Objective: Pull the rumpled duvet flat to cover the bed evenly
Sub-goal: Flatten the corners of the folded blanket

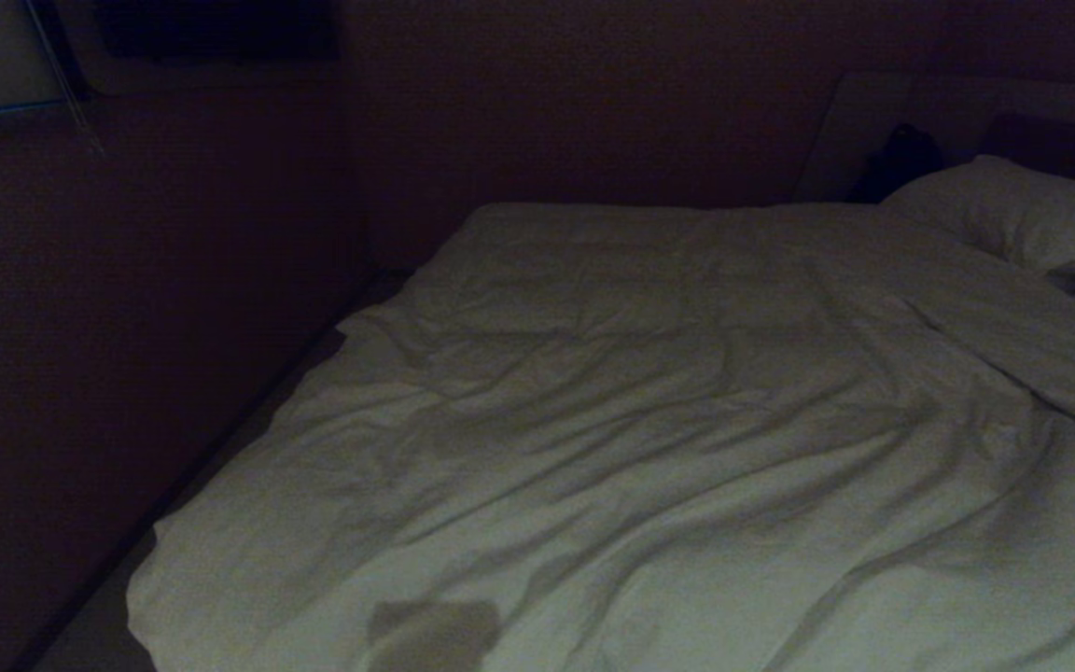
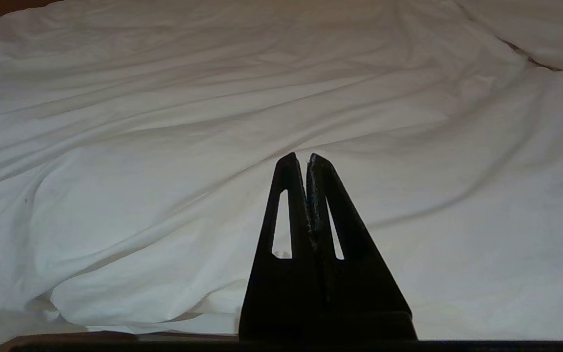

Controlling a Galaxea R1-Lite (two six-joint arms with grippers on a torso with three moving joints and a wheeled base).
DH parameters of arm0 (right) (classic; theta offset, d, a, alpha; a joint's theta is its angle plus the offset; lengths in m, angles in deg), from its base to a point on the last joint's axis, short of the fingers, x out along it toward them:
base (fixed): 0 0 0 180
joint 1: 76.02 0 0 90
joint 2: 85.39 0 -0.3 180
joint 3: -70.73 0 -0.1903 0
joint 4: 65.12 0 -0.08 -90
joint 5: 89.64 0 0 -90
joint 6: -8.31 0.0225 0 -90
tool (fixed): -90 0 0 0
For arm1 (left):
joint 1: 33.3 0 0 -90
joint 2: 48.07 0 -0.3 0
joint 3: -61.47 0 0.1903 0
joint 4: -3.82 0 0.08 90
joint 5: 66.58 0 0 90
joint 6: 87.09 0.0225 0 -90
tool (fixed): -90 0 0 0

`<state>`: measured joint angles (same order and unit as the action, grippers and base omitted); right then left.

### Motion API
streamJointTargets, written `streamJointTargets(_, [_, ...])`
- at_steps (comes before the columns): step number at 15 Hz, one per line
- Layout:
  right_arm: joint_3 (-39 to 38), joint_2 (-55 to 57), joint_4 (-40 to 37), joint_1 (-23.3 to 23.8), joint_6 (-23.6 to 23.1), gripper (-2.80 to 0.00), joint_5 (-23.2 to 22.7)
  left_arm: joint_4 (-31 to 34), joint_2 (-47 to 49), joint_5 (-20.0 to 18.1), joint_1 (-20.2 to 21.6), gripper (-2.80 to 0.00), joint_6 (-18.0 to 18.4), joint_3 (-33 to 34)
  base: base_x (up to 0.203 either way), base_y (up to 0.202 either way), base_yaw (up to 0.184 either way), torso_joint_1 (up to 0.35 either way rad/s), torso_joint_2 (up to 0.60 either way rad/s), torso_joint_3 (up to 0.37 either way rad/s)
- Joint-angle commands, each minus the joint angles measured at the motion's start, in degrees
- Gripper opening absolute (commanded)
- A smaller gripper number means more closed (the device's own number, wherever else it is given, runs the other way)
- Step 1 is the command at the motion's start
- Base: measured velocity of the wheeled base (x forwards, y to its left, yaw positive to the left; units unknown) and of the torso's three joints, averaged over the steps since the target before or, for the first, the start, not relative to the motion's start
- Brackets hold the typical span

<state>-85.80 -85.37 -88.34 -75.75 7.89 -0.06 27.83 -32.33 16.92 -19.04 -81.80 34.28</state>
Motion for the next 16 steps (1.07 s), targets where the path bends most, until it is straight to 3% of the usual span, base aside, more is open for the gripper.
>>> streamJointTargets(1, [0.0,0.1,0.0,0.0,0.0,-2.80,0.0,-0.5,0.4,-1.0,-0.9,-2.80,-0.5,0.6,0.000,0.000,0.000,0.000,0.00,0.000])
streamJointTargets(5, [0.0,0.1,0.0,0.0,0.0,-2.80,0.0,-0.4,0.5,-1.1,-3.6,-2.80,-4.5,0.6,0.000,0.000,0.000,0.000,0.00,0.000])
streamJointTargets(13, [0.0,0.1,0.0,0.0,0.0,-2.80,0.0,-0.6,0.4,-0.6,-10.7,-2.80,-4.6,0.6,0.000,0.000,0.000,0.000,0.00,0.000])
streamJointTargets(16, [0.0,0.1,0.0,0.0,0.0,-2.80,0.0,0.6,-4.5,-0.5,-14.1,-2.80,-4.6,0.2,0.000,0.000,0.000,0.000,0.00,0.000])
